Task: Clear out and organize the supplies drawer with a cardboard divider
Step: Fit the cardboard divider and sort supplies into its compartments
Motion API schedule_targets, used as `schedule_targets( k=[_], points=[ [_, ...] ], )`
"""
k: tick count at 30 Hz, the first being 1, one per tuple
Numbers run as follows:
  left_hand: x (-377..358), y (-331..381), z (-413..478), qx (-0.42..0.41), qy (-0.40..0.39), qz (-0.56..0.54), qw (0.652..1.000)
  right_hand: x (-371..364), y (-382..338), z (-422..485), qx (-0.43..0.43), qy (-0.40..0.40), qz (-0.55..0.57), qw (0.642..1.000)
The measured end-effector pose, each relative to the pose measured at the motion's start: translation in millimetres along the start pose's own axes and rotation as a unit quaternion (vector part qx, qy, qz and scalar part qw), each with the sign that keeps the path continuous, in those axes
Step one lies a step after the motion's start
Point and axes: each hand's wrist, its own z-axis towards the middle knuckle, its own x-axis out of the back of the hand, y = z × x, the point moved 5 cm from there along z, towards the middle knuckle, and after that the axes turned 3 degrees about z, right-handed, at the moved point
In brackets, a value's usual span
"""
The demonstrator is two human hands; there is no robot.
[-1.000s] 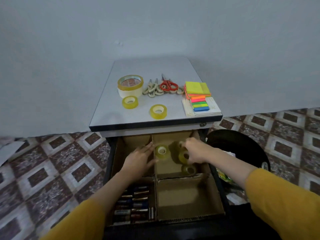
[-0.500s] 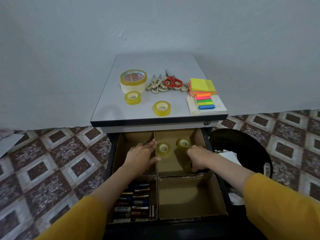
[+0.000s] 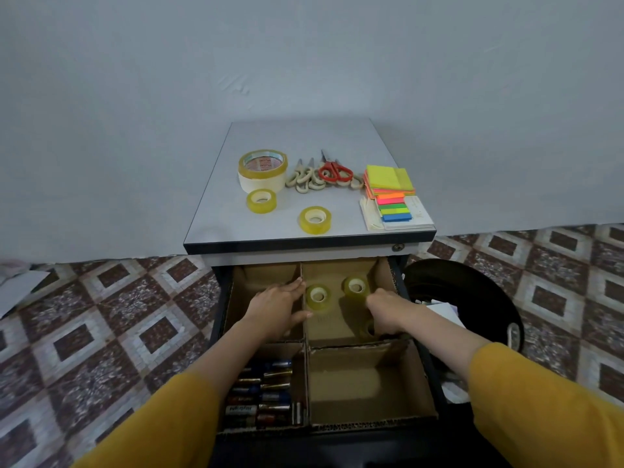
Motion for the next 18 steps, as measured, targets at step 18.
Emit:
schedule_targets(
  k=[18],
  points=[
    [136,-81,2,0.106,0.329,-0.18,0.921,145,-68,-7,0.106,0.319,0.167,0.927]
  ],
)
